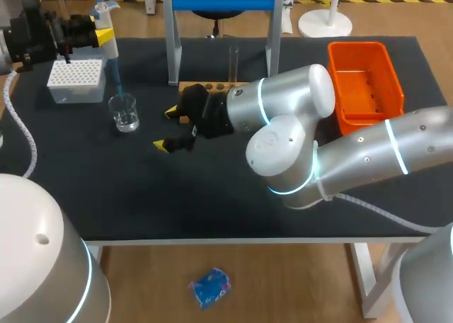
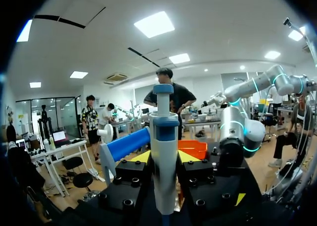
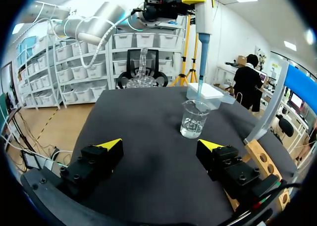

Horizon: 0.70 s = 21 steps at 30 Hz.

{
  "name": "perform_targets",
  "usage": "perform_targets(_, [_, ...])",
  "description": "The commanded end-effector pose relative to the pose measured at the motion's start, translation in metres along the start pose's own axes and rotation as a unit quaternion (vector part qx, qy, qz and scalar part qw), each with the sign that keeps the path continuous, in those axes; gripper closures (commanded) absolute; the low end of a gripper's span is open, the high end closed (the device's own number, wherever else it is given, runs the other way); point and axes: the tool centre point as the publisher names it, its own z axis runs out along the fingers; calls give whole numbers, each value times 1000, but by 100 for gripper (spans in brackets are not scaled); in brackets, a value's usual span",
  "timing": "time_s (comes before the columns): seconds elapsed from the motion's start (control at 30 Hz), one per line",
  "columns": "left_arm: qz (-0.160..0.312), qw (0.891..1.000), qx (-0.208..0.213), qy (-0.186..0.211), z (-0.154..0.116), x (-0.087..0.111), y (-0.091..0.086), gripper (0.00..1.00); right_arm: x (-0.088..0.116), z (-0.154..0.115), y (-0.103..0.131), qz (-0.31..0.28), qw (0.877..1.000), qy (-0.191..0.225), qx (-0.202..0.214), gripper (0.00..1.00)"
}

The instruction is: Invert the test tube, pick up the pipette, mount the tip to pipette, aspirate from beaker and dispense into the tube, eject the tip, return the pipette, and cap with the stopper.

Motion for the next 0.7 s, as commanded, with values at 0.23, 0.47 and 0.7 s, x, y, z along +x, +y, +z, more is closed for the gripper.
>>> perform_targets(0.23, [-5, 1000, -1, 5, 4, -9, 16, 100, 0, 1, 0, 0, 1000, -1, 0, 0])
perform_targets(0.47, [-16, 1000, -2, 2, 3, -9, 28, 100, 0, 1, 0, 0, 1000, -1, 0, 0])
perform_targets(0.7, [-30, 1000, 6, -4, 3, -8, 39, 100, 0, 1, 0, 0, 1000, -1, 0, 0])
